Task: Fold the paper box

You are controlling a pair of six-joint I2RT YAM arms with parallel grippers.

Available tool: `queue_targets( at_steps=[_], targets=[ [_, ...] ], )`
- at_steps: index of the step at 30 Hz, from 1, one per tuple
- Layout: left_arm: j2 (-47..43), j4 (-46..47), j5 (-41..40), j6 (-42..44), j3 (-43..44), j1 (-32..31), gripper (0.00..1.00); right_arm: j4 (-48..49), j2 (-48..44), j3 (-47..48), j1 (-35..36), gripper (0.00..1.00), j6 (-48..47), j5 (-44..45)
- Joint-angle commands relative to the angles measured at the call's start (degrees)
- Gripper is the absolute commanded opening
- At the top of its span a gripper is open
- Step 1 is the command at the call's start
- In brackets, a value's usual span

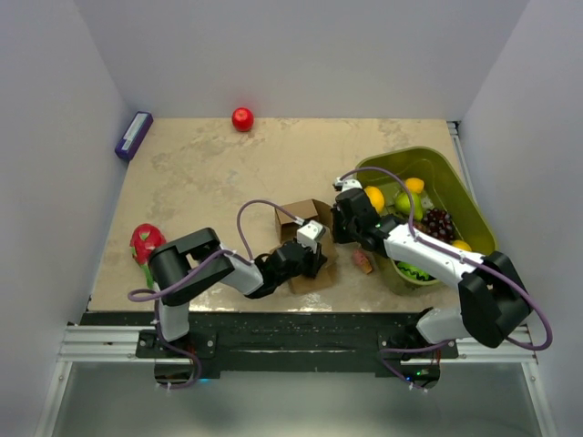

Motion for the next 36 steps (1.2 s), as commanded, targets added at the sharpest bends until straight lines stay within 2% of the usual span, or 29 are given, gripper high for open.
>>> queue_targets(
  at_steps=[1,10,16,19,20,23,29,32,33,35,36],
  targets=[
    [2.58,-4.68,-1.29,-1.22,-0.81,-0.26,0.19,-0.75,-1.72,2.42,0.27,0.0,1.86,-3.42],
    [2.67,-4.86,-1.38,0.09,-0.45,-0.26,0.2,1.97,0.11,-1.79,4.57,0.0,6.08,-1.32],
    [-2.95,-6.0,-0.33,0.8,-1.07,-0.35,0.28,0.75,1.97,-2.5,6.6,0.0,9.95,6.5],
    [-7.16,-7.14,0.2,0.89,-1.86,-0.52,0.38,-0.13,1.53,-2.15,6.6,0.0,10.92,8.87],
    [-8.31,-7.32,0.2,0.8,-2.12,-0.52,0.46,-0.4,1.27,-2.06,6.6,0.0,11.1,9.31],
    [-12.61,-9.16,-0.33,0.54,-3.53,-0.52,0.58,-1.01,0.92,-1.8,6.6,0.0,11.54,10.11],
    [-22.19,-15.83,-1.56,0.53,-6.08,-0.61,0.71,-1.1,0.65,-1.54,6.69,0.0,12.15,10.63],
    [-31.57,-21.9,-0.51,1.5,-5.82,-0.61,0.73,-1.28,0.74,-1.19,6.86,0.0,12.24,10.9],
    [-34.13,-25.74,-0.24,1.85,-5.03,-0.61,0.73,-1.45,0.74,-1.1,6.95,0.0,12.33,10.98],
    [-39.14,-30.85,-1.29,2.29,-3.45,-0.09,0.78,-1.37,0.56,-1.01,7.04,0.0,12.24,11.33],
    [-43.26,-36.36,-1.55,2.73,-0.92,0.61,0.82,-1.37,0.48,-0.84,7.04,0.0,12.33,11.34]
  ],
)
